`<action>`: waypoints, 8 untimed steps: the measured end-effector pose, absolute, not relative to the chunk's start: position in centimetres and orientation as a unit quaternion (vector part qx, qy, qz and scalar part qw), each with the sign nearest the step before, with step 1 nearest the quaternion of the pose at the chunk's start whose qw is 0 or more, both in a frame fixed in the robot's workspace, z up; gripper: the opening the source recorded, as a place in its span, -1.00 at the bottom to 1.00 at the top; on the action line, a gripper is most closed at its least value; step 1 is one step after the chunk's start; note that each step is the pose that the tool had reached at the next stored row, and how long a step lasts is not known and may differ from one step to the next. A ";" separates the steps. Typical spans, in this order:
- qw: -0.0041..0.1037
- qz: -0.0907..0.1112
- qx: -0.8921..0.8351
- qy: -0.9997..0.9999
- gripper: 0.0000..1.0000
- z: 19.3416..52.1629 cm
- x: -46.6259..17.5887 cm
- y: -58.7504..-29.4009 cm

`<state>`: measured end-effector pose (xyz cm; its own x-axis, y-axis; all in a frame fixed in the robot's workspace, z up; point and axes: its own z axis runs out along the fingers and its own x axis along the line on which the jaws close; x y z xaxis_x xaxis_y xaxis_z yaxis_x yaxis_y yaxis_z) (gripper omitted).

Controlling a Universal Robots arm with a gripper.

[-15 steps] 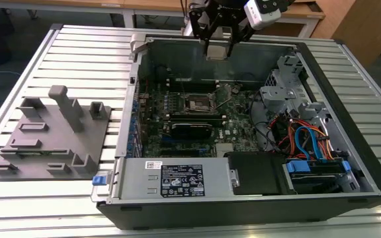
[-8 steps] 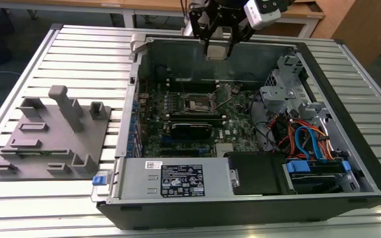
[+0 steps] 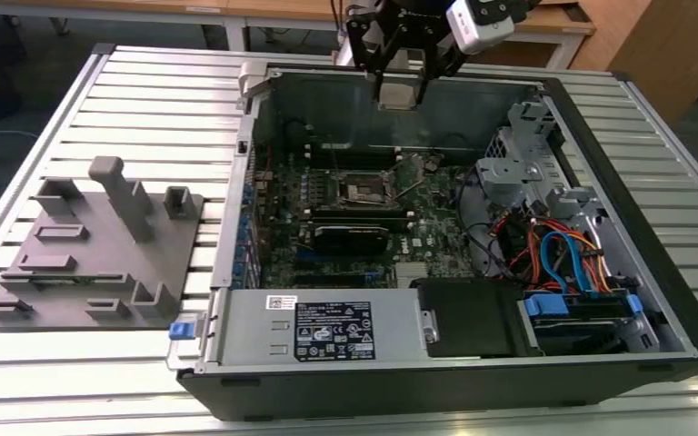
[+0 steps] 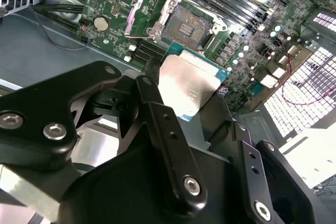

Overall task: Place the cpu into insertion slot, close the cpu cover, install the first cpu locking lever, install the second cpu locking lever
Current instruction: 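Place the cpu into insertion slot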

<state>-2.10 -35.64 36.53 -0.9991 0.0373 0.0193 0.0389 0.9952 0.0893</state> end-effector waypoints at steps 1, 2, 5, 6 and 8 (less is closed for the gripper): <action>0.009 -0.045 -0.019 -0.999 0.08 36.5 -2.1 -35.6; 0.009 -0.045 -0.019 -0.999 0.08 36.5 -2.1 -35.6; 0.009 -0.045 -0.019 -0.999 0.08 36.5 -2.1 -35.6; 0.009 -0.045 -0.019 -0.999 0.08 36.5 -2.1 -35.6; 0.009 -0.045 -0.020 -0.999 0.08 36.5 -2.1 -35.6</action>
<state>-2.10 -35.64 36.53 -0.9990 0.0395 0.0193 0.0410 0.9952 0.0893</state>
